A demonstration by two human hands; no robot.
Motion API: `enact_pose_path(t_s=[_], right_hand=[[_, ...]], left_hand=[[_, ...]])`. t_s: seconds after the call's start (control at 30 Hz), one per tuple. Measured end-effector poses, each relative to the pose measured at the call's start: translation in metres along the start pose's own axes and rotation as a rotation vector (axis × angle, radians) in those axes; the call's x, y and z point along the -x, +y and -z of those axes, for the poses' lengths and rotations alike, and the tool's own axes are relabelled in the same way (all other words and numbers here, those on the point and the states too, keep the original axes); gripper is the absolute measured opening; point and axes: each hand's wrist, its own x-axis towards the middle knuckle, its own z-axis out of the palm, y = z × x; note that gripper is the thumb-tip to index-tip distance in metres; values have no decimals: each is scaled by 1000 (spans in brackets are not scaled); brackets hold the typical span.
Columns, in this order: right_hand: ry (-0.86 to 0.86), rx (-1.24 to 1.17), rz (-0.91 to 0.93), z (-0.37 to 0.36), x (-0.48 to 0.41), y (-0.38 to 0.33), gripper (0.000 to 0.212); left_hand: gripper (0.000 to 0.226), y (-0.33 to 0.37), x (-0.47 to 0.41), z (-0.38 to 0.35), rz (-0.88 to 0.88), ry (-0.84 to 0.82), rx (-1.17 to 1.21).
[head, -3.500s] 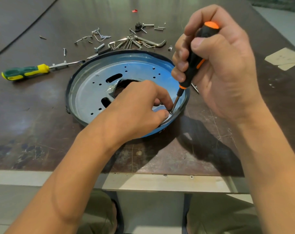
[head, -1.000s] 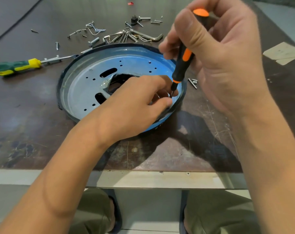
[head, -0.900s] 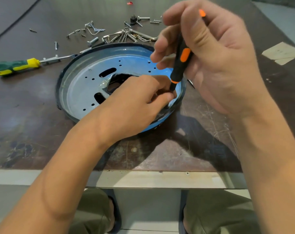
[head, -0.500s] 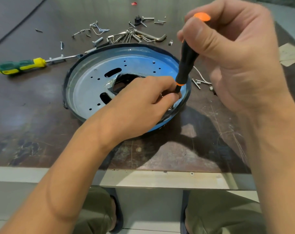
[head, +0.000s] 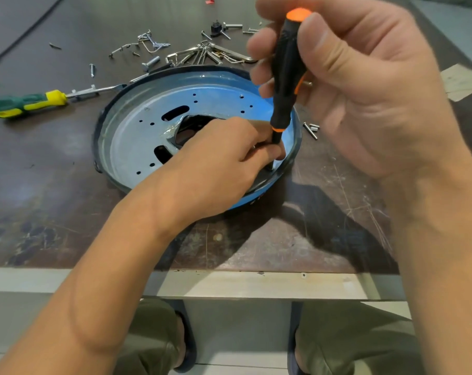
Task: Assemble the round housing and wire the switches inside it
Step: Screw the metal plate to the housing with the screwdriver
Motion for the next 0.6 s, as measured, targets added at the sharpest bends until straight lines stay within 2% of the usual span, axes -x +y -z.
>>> enact_pose_path(t_s=[0.2, 0.33, 0.47, 0.57, 0.6], right_hand=[[98, 82, 5, 0, -4, -5, 17], [168, 113, 7, -1, -4, -5, 20], [157, 160, 20, -4, -4, -2, 23], [47, 173, -4, -5, -4, -2, 13], [7, 168, -27, -3, -4, -3, 16]], left_hand=[[16, -2, 1, -1, 26, -3, -5], [16, -1, 1, -1, 15, 5, -15], [22, 1, 0, 0, -2, 2, -44], [24, 0, -1, -1, -1, 12, -72], [24, 0, -1, -1, -6, 17, -80]])
